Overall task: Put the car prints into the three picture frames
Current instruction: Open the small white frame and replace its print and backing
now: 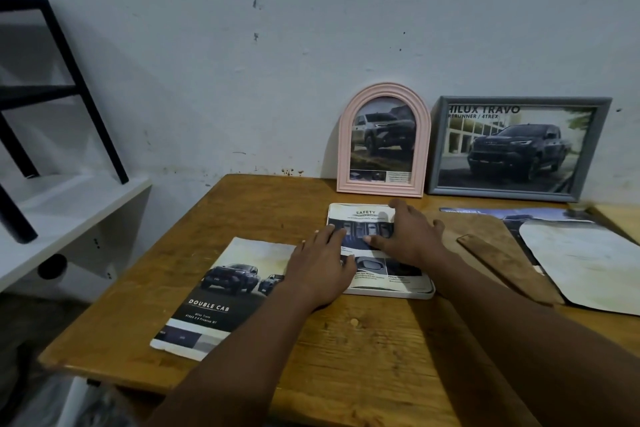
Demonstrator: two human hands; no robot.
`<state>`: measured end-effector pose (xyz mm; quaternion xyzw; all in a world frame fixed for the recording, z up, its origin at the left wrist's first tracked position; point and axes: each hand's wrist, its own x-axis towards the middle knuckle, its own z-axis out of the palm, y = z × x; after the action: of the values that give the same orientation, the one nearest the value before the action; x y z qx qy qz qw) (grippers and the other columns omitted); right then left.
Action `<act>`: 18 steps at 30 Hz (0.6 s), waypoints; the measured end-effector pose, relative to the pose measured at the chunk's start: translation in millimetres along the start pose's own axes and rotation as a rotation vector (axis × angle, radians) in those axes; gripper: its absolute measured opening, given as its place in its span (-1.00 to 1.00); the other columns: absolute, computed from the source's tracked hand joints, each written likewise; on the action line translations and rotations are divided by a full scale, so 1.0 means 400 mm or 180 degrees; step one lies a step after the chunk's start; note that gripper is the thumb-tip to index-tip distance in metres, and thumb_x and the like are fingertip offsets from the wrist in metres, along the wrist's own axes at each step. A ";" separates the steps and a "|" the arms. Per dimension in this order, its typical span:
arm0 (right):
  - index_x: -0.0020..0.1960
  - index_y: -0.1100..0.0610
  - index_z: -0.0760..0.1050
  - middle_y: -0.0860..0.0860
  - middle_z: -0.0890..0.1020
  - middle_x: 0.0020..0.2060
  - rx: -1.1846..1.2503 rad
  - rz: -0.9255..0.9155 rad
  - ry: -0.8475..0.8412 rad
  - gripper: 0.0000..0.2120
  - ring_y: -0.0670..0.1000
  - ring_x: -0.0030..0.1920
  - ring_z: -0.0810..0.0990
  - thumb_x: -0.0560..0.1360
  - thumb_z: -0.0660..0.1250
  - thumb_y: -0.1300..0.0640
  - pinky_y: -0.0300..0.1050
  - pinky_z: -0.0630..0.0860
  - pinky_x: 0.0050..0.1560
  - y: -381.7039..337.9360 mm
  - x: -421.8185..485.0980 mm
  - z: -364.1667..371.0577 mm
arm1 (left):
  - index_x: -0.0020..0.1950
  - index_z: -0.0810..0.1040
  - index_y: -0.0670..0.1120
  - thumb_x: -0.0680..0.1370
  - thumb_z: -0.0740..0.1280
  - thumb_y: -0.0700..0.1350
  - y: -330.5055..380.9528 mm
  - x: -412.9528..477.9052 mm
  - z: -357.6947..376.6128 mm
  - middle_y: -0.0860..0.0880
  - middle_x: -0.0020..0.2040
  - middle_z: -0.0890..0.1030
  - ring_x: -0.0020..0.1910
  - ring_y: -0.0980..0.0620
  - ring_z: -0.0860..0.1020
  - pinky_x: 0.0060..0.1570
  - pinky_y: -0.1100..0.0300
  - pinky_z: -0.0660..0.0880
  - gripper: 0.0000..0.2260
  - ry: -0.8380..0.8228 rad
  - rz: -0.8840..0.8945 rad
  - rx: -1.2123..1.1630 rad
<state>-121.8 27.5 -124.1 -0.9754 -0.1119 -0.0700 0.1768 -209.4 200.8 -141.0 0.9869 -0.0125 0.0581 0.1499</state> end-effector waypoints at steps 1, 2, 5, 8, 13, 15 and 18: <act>0.48 -0.02 0.13 0.06 0.37 0.45 0.0075 0.0022 -0.0013 -0.16 0.15 0.46 0.30 0.39 0.38 -0.37 0.36 0.13 0.42 0.001 0.006 -0.002 | 0.62 0.15 0.02 0.66 0.12 0.15 0.001 -0.001 0.000 -0.02 0.63 0.15 0.57 -0.05 0.16 0.52 -0.09 0.17 -0.45 0.0002 -0.0003 -0.0014; 0.50 -0.02 0.10 0.07 0.32 0.49 0.0117 0.0048 -0.0071 -0.12 0.15 0.49 0.25 0.38 0.37 -0.39 0.37 0.10 0.43 0.004 0.013 -0.008 | 0.62 0.15 0.02 0.67 0.12 0.16 0.001 -0.002 0.001 -0.02 0.63 0.15 0.58 -0.05 0.16 0.52 -0.09 0.16 -0.45 -0.0004 -0.0006 -0.0027; 0.52 -0.01 0.13 0.07 0.28 0.52 0.0025 0.0051 -0.0372 -0.07 0.16 0.52 0.19 0.34 0.34 -0.47 0.41 0.04 0.44 0.019 0.036 -0.025 | 0.62 0.15 0.01 0.67 0.11 0.16 0.001 -0.004 0.001 -0.02 0.63 0.15 0.58 -0.05 0.15 0.53 -0.10 0.15 -0.45 -0.0036 -0.0032 -0.0037; 0.50 0.01 0.16 0.07 0.33 0.50 -0.0123 0.0020 -0.0422 -0.08 0.16 0.52 0.20 0.34 0.35 -0.46 0.41 0.02 0.44 0.015 0.042 -0.020 | 0.62 0.16 0.01 0.66 0.11 0.16 0.003 -0.003 -0.002 -0.02 0.64 0.14 0.58 -0.06 0.14 0.53 -0.10 0.14 -0.45 -0.0035 -0.0047 -0.0019; 0.38 -0.04 0.21 0.05 0.47 0.36 -0.0034 -0.0035 -0.0194 -0.17 0.16 0.42 0.34 0.30 0.42 -0.42 0.44 0.05 0.43 0.012 0.039 -0.014 | 0.62 0.16 0.01 0.65 0.14 0.14 0.010 -0.010 -0.008 -0.02 0.63 0.13 0.58 -0.06 0.14 0.53 -0.10 0.14 -0.45 -0.0067 -0.0073 -0.0062; 0.43 -0.04 0.17 0.05 0.43 0.40 -0.0138 -0.0135 -0.0060 -0.15 0.16 0.45 0.31 0.32 0.41 -0.40 0.42 0.03 0.43 0.010 0.031 -0.017 | 0.62 0.16 0.01 0.66 0.14 0.14 0.012 -0.008 -0.008 -0.02 0.63 0.14 0.58 -0.06 0.14 0.53 -0.09 0.14 -0.45 -0.0043 -0.0071 -0.0066; 0.47 -0.05 0.16 0.02 0.39 0.43 -0.0197 -0.0350 0.0163 -0.17 0.12 0.44 0.32 0.36 0.45 -0.31 0.33 0.14 0.41 -0.005 0.023 -0.021 | 0.63 0.13 0.01 0.66 0.13 0.14 0.013 -0.006 -0.005 -0.02 0.63 0.14 0.58 -0.05 0.14 0.54 -0.09 0.13 -0.44 -0.0034 -0.0075 -0.0070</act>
<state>-114.4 28.0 -113.9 -0.9706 -0.1586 -0.1079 0.1453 -212.1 196.6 -137.9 0.9856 -0.0023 0.0510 0.1613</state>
